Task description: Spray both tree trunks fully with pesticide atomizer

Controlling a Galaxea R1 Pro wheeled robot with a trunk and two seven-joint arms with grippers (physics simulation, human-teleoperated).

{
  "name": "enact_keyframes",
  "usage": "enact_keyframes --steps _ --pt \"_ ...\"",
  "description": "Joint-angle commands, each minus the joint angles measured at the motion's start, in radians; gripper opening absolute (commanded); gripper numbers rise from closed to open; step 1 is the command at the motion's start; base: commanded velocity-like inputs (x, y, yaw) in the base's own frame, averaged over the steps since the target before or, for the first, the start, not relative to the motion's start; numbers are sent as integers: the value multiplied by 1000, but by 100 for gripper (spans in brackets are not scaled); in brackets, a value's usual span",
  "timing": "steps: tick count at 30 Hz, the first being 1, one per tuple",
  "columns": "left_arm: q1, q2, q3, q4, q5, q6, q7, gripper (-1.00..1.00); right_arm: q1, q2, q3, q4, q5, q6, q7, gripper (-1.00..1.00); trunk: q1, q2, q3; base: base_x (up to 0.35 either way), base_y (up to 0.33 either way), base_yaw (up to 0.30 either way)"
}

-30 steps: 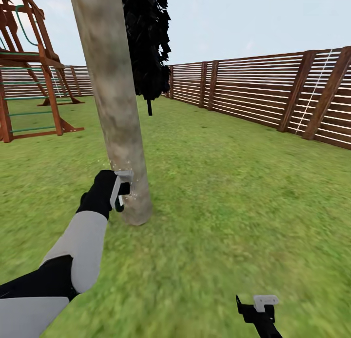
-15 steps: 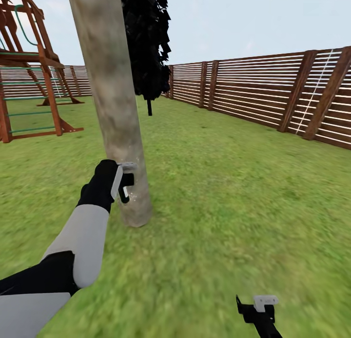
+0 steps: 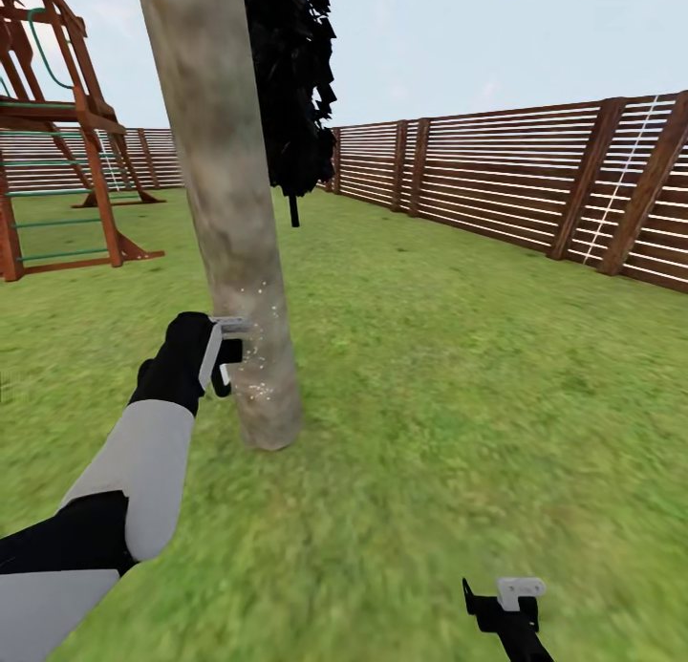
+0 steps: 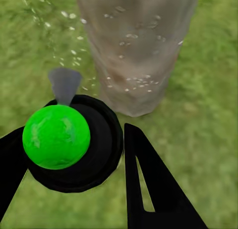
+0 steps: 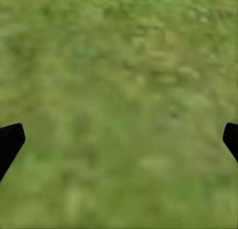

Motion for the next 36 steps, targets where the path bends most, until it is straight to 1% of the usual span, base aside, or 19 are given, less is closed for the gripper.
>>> enact_keyframes --steps 1,4,7,12,17,28,36 --pt "0 0 -3 0 1 -1 0 -100 0 0 0 0 0 0 0 100 0 0 0 0 57 0" --pt "1 -2 -12 0 -1 -2 1 -100 1 0 0 0 0 0 0 100 0 0 0 0 14 0" --pt "1 0 -11 0 -2 -3 1 -100 0 1 0 0 0 0 0 100 0 0 0 0 1 47" --pt "1 0 -12 1 -2 -3 2 -100 1 1 0 0 0 0 0 100 0 0 0 0 0 259" --pt "32 -8 -10 2 1 -7 3 -100 0 2 0 0 0 0 0 100 0 0 0 0 -3 242" --pt "55 -10 -9 2 4 -14 4 -100 1 2 0 0 0 0 0 100 0 0 0 0 -252 10" --pt "58 -10 -8 2 4 -13 4 -100 0 2 0 0 0 0 0 100 0 0 0 0 -271 0"
